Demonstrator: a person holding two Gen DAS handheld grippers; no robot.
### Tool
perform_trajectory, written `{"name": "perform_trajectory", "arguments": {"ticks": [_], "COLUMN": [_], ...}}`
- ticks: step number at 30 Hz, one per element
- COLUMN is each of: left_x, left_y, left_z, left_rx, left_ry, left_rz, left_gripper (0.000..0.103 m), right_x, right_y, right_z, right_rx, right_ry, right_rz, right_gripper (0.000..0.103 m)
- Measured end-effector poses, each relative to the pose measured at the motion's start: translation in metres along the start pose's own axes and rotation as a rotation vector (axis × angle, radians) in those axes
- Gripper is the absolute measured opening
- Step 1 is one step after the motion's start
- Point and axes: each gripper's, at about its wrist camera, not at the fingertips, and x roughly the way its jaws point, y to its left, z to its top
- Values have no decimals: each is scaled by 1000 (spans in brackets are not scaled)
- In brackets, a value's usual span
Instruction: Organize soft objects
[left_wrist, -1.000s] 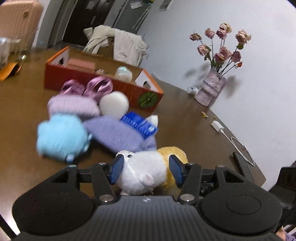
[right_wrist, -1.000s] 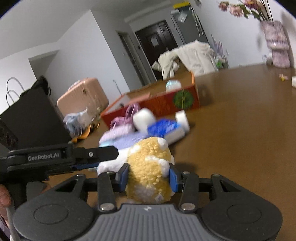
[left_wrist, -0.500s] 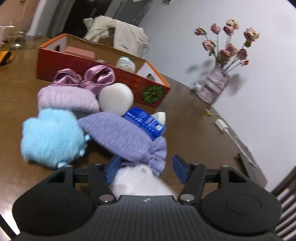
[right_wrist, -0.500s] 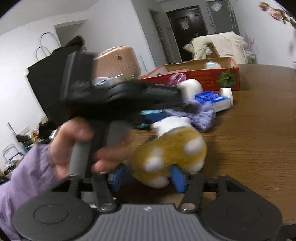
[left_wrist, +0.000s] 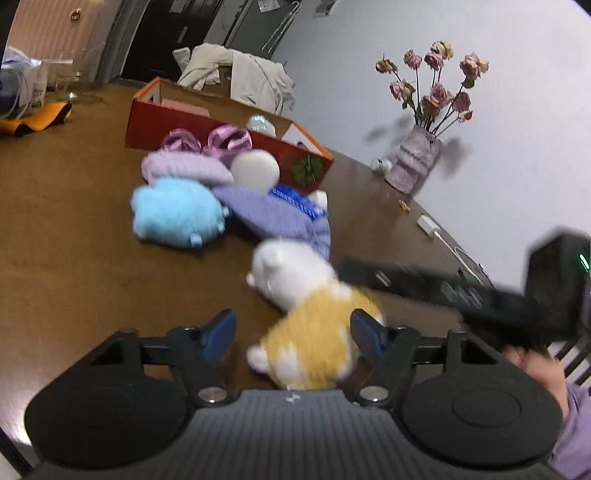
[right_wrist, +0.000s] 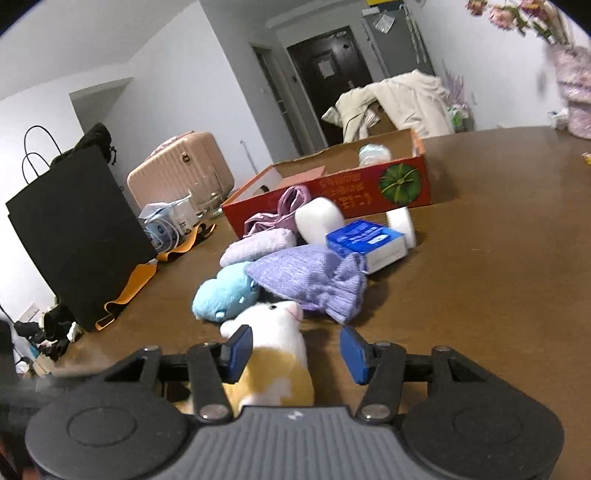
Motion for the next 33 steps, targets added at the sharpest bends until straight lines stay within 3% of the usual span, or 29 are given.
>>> {"name": "perform_trajectory", "arguments": {"ticks": [5, 9, 12, 19, 21, 23, 25, 28, 33], "left_x": [-4, -12, -17, 0, 2, 4, 6, 10, 45], "left_y": [13, 22, 20, 24, 30, 32, 29, 22, 11], "left_z": [-10, -4, -3, -3, -1, 3, 11, 38, 124], "left_rx": [-43, -76, -71, -122, -168, -205, -194, -175, -85], "left_ry": [2, -23, -40, 25, 37, 37, 19, -34, -143], "left_rz": [-27, 8, -25, -79, -101, -114, -114, -169, -219], "left_gripper": [59, 51, 49, 48, 44, 41, 38, 38, 38], "right_x": [16, 4, -7, 1, 5, 6, 6, -4, 5], "right_y": [1, 2, 5, 0, -3, -6, -6, -7, -16], "right_z": [-10, -21, -28, -28, -27, -23, -16, 13, 100], "right_rx": [47, 113, 157, 192, 202, 213, 199, 174, 61], "right_ry": [47, 26, -3, 4, 7, 6, -3, -79, -216], "right_rz": [63, 17, -9, -12, -9, -13, -23, -16, 8], "right_gripper": [52, 51, 53, 58, 56, 47, 41, 40, 40]}}
